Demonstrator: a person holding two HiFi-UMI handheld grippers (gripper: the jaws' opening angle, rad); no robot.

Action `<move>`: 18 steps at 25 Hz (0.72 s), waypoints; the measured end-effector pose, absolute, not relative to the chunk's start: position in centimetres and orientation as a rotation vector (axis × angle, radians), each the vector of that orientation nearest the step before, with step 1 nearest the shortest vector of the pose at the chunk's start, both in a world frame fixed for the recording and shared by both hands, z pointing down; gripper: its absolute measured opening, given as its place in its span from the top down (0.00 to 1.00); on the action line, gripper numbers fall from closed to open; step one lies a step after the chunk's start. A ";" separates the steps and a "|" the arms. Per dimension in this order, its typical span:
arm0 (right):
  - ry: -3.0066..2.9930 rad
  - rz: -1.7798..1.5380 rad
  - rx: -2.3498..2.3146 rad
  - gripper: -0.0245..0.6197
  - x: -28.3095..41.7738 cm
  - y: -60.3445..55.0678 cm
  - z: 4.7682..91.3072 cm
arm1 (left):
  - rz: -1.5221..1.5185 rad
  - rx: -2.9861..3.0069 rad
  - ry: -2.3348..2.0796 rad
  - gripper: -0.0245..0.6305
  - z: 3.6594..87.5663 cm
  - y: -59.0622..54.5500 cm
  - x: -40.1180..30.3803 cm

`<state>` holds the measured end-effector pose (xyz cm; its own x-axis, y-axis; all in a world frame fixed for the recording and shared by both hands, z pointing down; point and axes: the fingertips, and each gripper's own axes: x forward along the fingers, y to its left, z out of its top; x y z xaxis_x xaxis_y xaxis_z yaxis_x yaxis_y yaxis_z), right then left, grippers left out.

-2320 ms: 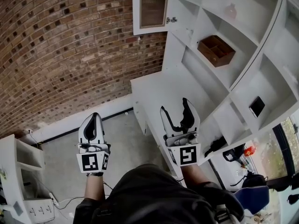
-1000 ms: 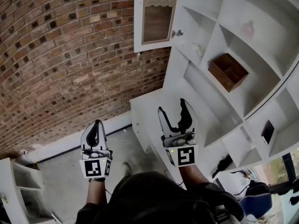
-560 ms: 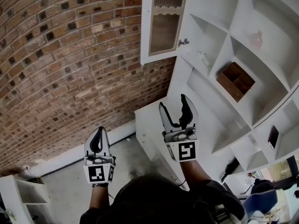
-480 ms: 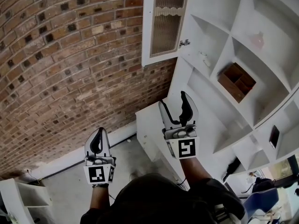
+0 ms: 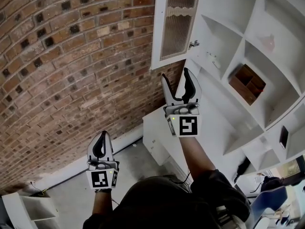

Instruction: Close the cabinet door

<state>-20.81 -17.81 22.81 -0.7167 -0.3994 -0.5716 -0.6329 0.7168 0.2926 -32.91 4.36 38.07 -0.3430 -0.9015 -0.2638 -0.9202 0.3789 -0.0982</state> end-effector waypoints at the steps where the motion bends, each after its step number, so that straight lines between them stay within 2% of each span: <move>1: 2.440 0.659 -0.793 0.54 -21.3 -18.2 22.5 | 0.098 -1.606 2.368 0.96 38.0 4.4 -33.3; 18: 2.375 0.720 -0.826 0.54 -30.0 -27.2 16.6 | 0.095 -1.484 2.489 0.96 39.0 2.8 -37.2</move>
